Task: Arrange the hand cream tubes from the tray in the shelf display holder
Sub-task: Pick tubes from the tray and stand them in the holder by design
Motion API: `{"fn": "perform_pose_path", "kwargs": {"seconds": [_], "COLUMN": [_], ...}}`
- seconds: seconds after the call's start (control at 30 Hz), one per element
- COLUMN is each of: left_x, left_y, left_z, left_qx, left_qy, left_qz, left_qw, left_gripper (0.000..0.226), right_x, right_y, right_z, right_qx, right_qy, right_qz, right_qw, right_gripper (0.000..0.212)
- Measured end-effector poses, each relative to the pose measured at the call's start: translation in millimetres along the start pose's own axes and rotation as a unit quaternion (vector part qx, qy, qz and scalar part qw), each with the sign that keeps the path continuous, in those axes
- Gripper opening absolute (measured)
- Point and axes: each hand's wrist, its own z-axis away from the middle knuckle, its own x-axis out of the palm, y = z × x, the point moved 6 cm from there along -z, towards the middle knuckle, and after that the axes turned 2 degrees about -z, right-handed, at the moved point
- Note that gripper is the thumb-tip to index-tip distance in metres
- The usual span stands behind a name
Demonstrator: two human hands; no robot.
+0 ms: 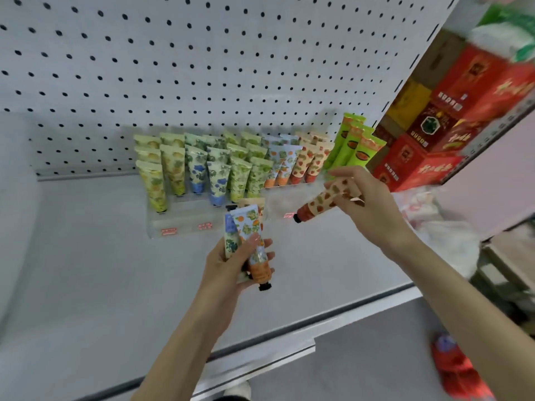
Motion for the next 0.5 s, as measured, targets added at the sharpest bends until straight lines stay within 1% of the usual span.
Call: {"fn": "perform_pose_path", "kwargs": {"seconds": [0.1, 0.17, 0.23, 0.3, 0.37, 0.5], "left_x": [11.5, 16.8, 21.3, 25.6, 29.5, 31.8], "left_y": [-4.3, -5.7, -6.9, -9.1, -12.0, -18.1], "left_z": [-19.6, -30.4, -38.7, -44.3, -47.1, -48.6], "left_qx": [0.006, 0.015, 0.023, 0.035, 0.048, 0.068], "left_qy": [-0.011, -0.017, -0.021, -0.025, -0.029, -0.025], "left_qz": [-0.014, -0.018, -0.013, -0.007, -0.006, -0.021], "left_qw": [1.0, 1.0, 0.999, 0.999, 0.998, 0.997], "left_gripper": [0.036, 0.038, 0.041, 0.044, 0.043, 0.029], "right_x": [-2.3, -5.8, -10.6, -14.1, -13.0, -0.1], "right_y": [16.2, 26.3, 31.5, 34.2, 37.6, 49.5], "right_z": [-14.7, -25.0, -34.8, -43.7, -53.1, -71.6], "right_qx": [0.011, 0.017, 0.015, 0.0, -0.019, -0.039], "right_qy": [0.038, 0.076, 0.112, 0.131, 0.127, 0.085], "right_qz": [-0.034, -0.057, -0.105, -0.146, -0.155, -0.15], "right_qw": [0.999, 0.995, 0.988, 0.98, 0.979, 0.984], "right_gripper": [0.038, 0.03, 0.023, 0.021, 0.021, 0.023]}}
